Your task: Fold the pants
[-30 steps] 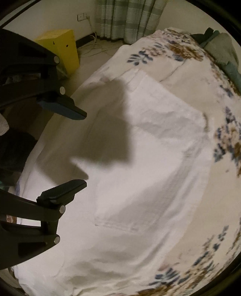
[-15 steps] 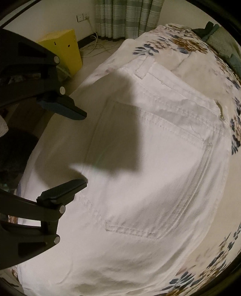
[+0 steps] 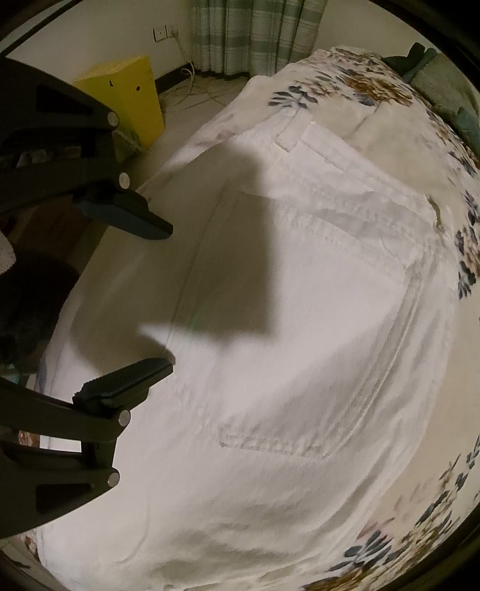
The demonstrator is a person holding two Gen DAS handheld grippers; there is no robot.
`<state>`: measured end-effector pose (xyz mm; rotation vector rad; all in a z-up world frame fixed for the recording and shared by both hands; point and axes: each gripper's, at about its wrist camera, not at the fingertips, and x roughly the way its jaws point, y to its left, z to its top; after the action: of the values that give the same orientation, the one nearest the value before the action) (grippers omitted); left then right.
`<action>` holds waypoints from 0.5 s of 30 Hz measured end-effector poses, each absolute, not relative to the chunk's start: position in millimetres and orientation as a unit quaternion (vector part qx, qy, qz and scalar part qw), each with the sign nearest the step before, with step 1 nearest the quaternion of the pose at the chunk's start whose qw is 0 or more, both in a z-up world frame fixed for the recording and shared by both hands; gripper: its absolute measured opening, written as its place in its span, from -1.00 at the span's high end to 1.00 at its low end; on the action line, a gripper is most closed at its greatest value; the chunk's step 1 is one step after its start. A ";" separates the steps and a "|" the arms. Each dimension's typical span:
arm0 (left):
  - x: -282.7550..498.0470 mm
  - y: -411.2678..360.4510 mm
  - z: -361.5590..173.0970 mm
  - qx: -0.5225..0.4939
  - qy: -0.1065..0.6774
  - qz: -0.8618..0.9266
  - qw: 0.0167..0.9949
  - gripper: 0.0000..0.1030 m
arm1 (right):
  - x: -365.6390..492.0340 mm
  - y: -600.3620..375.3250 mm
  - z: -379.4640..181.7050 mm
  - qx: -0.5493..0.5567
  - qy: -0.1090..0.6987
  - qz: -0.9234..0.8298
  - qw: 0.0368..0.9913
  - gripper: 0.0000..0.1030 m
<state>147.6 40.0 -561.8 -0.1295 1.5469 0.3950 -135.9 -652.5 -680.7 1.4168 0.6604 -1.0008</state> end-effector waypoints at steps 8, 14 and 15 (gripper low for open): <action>145.0 33.6 -566.1 -0.040 0.692 0.175 0.699 -0.26 | -87.4 -644.8 -725.4 0.607 0.366 -0.350 0.613 -0.16; 143.7 31.4 -564.4 -0.031 0.694 0.168 0.700 -0.26 | -53.4 -628.6 -716.7 0.503 0.425 -0.382 0.648 0.88; 143.5 31.8 -563.7 -0.032 0.694 0.167 0.700 -0.26 | -50.0 -625.6 -710.2 0.488 0.431 -0.385 0.654 0.89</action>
<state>143.5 31.8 -563.7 -0.0707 1.5459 0.3731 -50.0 -625.6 -710.2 1.1065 0.9764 -0.8730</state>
